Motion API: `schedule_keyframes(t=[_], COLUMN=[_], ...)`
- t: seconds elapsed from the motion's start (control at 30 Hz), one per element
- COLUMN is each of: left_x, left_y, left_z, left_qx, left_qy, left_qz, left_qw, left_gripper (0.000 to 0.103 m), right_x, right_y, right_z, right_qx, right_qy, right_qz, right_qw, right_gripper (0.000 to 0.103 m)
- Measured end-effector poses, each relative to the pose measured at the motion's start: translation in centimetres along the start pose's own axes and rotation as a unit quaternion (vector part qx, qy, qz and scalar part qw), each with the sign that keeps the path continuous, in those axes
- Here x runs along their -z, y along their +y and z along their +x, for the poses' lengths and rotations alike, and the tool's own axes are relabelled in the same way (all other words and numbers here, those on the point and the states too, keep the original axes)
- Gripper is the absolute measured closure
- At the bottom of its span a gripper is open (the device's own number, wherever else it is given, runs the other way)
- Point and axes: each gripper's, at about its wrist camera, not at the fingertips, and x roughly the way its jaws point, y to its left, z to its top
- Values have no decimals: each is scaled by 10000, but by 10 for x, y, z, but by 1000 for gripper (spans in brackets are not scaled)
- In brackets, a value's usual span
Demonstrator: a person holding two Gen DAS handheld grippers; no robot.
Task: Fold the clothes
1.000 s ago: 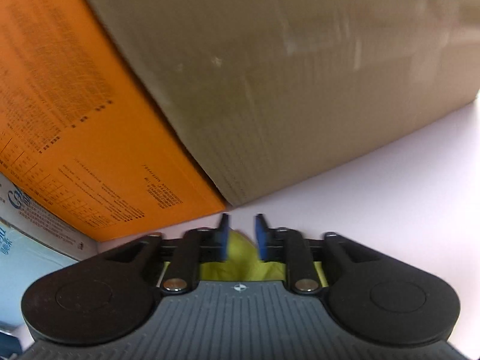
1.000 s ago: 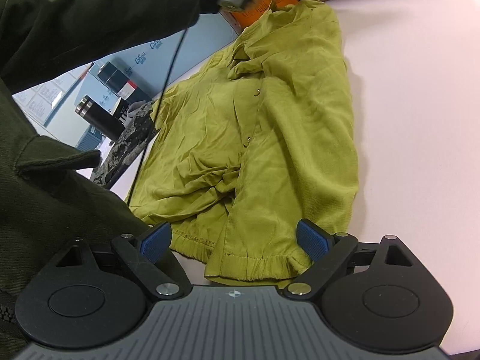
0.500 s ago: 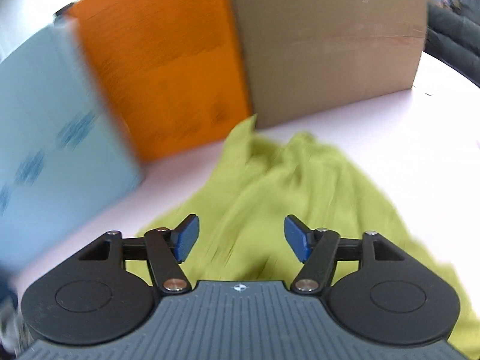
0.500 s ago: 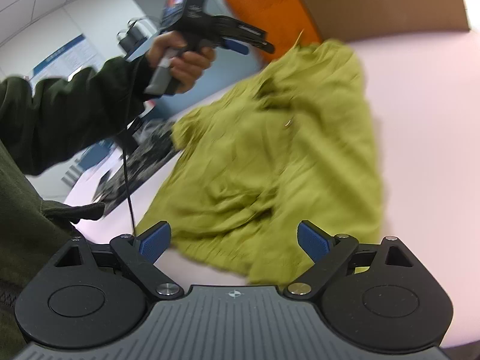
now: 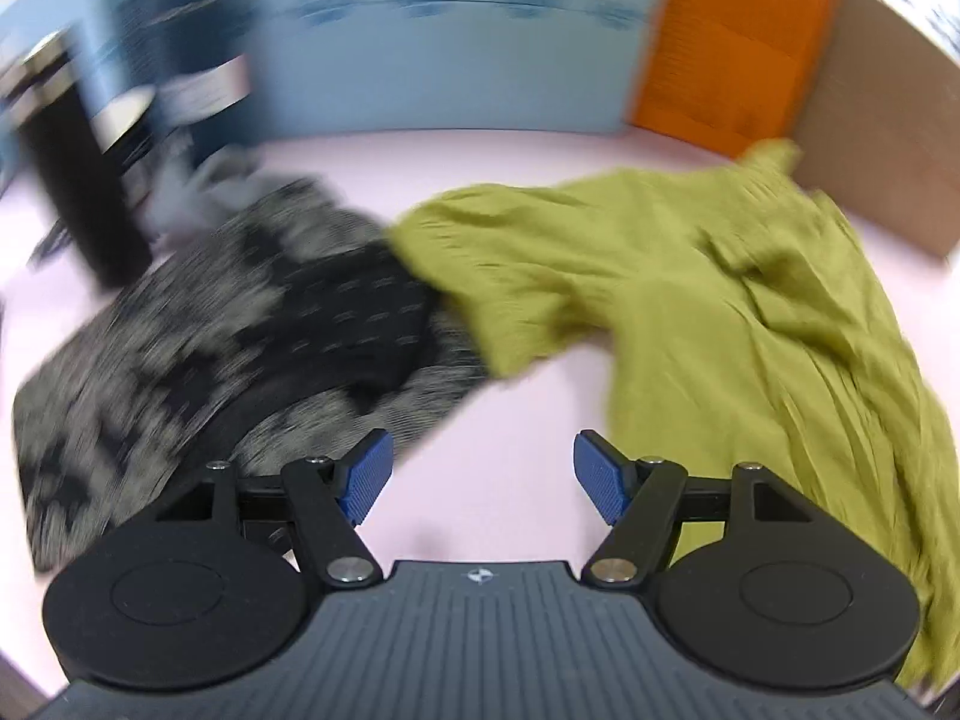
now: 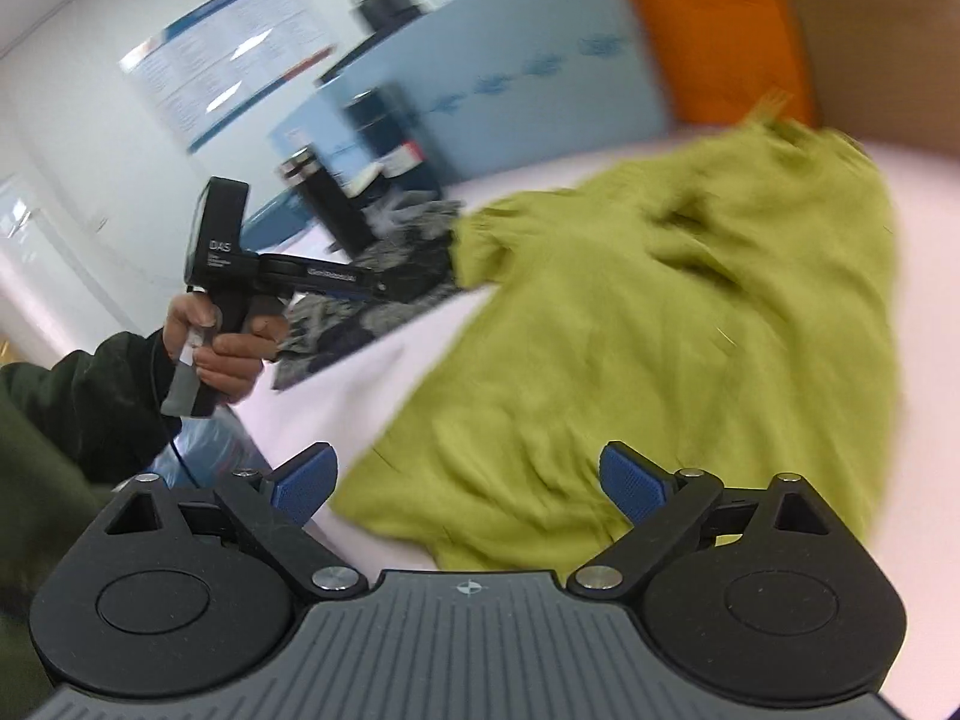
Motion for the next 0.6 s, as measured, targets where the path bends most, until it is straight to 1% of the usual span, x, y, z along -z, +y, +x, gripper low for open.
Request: schedule_keyframes(t=[0.07, 0.1, 0.13, 0.17, 0.23, 0.3, 0.43, 0.53, 0.6], left_x=[-5, -7, -7, -7, -3, 5, 13, 17, 20], left_y=[19, 28, 35, 41, 51, 60, 76, 89, 98], left_z=[-1, -2, -3, -4, -6, -8, -11, -12, -13], left_qx=[-96, -150, -218, -294, -415, -476, -554, -595, -622], left_qy=[-1, 0, 2, 5, 14, 31, 67, 97, 116], left_qz=[-289, -411, -456, -460, -464, -456, -609, -787, -905], left_qw=[9995, 9990, 9987, 9985, 9981, 9978, 9966, 9951, 9939], left_gripper=[35, 35, 35, 35, 32, 30, 30, 30, 30], right_x=[-7, -5, 0, 8, 24, 37, 55, 65, 72], right_y=[26, 41, 57, 70, 90, 99, 107, 115, 120], right_z=[30, 46, 62, 75, 91, 101, 119, 141, 156], right_qx=[-125, -207, -212, -106, 88, 26, 113, 268, 542], right_qy=[341, 579, 802, 931, 1084, 1136, 1032, 988, 926], right_qz=[-612, -993, -1432, -1845, -2418, -2544, -2460, -2594, -2758], right_qw=[9975, 9932, 9862, 9784, 9642, 9604, 9637, 9603, 9552], right_gripper=[8, 8, 8, 9, 9, 10, 10, 11, 12])
